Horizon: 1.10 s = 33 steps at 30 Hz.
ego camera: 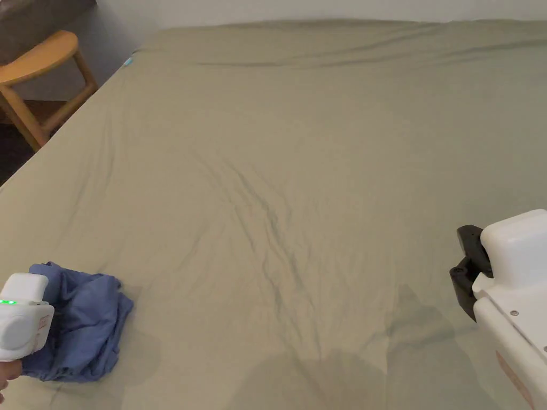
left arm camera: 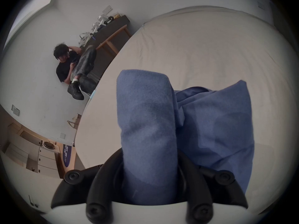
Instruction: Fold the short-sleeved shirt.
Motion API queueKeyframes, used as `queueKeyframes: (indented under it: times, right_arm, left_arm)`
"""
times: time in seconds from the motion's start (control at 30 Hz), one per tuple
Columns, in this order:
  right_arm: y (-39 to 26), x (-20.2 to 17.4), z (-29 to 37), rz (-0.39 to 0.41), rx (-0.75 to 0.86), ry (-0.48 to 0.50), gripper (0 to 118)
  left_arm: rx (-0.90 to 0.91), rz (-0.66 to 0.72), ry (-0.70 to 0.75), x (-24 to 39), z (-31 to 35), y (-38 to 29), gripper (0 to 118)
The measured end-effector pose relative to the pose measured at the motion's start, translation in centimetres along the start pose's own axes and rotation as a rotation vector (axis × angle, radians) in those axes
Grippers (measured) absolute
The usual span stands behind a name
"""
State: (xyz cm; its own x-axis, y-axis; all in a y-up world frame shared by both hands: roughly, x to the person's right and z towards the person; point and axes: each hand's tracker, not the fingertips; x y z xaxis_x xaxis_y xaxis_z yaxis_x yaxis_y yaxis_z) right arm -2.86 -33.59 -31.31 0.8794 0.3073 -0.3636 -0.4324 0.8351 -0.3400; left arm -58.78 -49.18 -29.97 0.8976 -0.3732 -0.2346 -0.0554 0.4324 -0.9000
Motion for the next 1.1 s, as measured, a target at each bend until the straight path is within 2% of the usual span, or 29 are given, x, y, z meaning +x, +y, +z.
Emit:
queueKeyframes:
  times: [0.07,0.1,0.13,0.33,0.5,0.63,0.7,0.8,0.9,0.93,1.1]
  right_arm:
    - [0.1,0.0,-0.3,0.010,-0.015,0.020,1]
    - [0.2,0.1,-0.2,0.011,-0.015,0.024,1]
    - [0.2,0.2,-0.2,0.010,-0.013,0.024,1]
    - [1.2,2.1,0.9,-0.034,0.018,0.010,1]
    - [3.6,5.3,4.5,-0.059,0.130,-0.047,1]
    - [5.9,8.0,8.3,-0.073,0.231,-0.093,1]
    - [6.7,9.0,10.2,-0.073,0.281,-0.120,1]
    - [7.4,9.7,12.8,-0.069,0.334,-0.146,1]
    - [7.3,9.9,14.5,-0.062,0.359,-0.166,1]
    - [7.1,9.8,14.8,-0.063,0.361,-0.165,1]
    - [5.0,9.4,15.5,-0.089,0.355,-0.155,1]
  left_arm:
    - [0.014,-0.023,0.051,-1.1,0.2,0.9,85]
    - [0.028,-0.041,0.104,-1.7,0.8,1.5,102]
    - [0.084,0.001,0.103,-2.5,2.3,2.4,108]
    - [0.463,0.250,0.008,-4.3,15.3,6.5,108]
    - [0.816,0.277,-0.093,0.4,28.2,8.1,108]
    - [1.059,0.343,-0.192,6.0,36.3,7.6,93]
    - [1.104,0.363,-0.239,9.0,39.7,7.5,89]
    - [1.146,0.338,-0.325,13.1,43.1,7.0,67]
    - [1.188,0.254,-0.341,17.7,45.1,6.2,14]
    - [1.200,0.231,-0.354,19.1,45.6,5.9,2]
    - [1.168,0.159,-0.468,24.6,46.0,4.0,0]
